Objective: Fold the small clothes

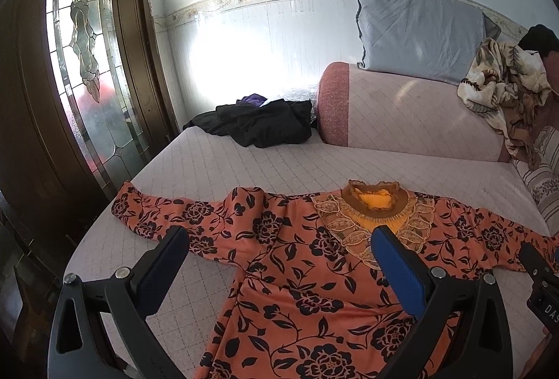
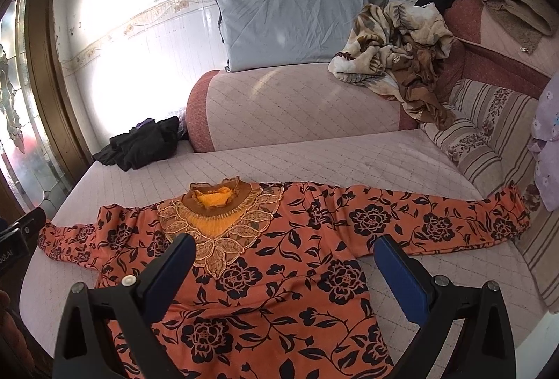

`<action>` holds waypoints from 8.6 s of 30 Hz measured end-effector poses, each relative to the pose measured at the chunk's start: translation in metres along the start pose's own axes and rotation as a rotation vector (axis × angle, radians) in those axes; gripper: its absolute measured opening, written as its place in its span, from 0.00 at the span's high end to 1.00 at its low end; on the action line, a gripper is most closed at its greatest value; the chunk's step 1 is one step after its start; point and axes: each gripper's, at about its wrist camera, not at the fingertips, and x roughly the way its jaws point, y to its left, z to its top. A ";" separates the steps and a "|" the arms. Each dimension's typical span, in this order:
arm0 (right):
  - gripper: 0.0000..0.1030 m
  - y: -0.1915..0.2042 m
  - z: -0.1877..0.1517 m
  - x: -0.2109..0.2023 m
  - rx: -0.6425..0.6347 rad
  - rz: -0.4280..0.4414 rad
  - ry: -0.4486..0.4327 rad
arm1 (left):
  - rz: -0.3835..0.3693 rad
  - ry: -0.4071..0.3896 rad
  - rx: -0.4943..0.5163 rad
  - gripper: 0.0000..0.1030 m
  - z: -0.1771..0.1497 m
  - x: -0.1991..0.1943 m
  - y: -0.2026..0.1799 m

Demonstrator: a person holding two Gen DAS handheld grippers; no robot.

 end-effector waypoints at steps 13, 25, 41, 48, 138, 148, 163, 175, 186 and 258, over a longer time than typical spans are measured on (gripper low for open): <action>0.00 -0.194 -0.030 0.092 0.583 -0.018 0.177 | -0.129 0.402 -0.026 0.00 -0.072 0.168 -0.060; 0.23 -0.407 -0.096 0.108 1.331 -0.049 0.012 | -0.157 0.422 0.018 0.00 -0.119 0.200 -0.080; 0.94 -0.400 -0.008 0.101 0.968 -0.024 -0.225 | -0.042 0.437 0.022 0.00 -0.092 0.209 -0.068; 0.94 -0.230 0.055 0.110 0.665 0.312 -0.150 | 0.089 0.341 -0.052 0.00 -0.060 0.194 -0.008; 0.45 -0.096 -0.023 0.234 0.343 0.285 0.440 | 0.130 0.355 -1.073 0.27 -0.103 0.257 0.300; 0.41 -0.087 -0.022 0.234 0.295 0.258 0.419 | 0.175 0.253 -0.987 0.63 -0.084 0.296 0.341; 0.40 -0.100 -0.010 0.225 0.414 0.313 0.380 | -0.097 0.062 -0.371 0.93 0.027 0.222 0.137; 0.40 -0.149 0.013 0.200 0.560 0.329 0.258 | -0.555 0.055 0.224 0.30 -0.008 0.098 -0.110; 0.40 -0.114 0.010 0.212 0.490 0.392 0.327 | -0.179 0.268 -0.276 0.21 -0.026 0.203 0.048; 0.82 -0.024 -0.011 0.248 -0.013 0.277 0.414 | -0.067 0.403 0.129 0.20 -0.073 0.234 -0.067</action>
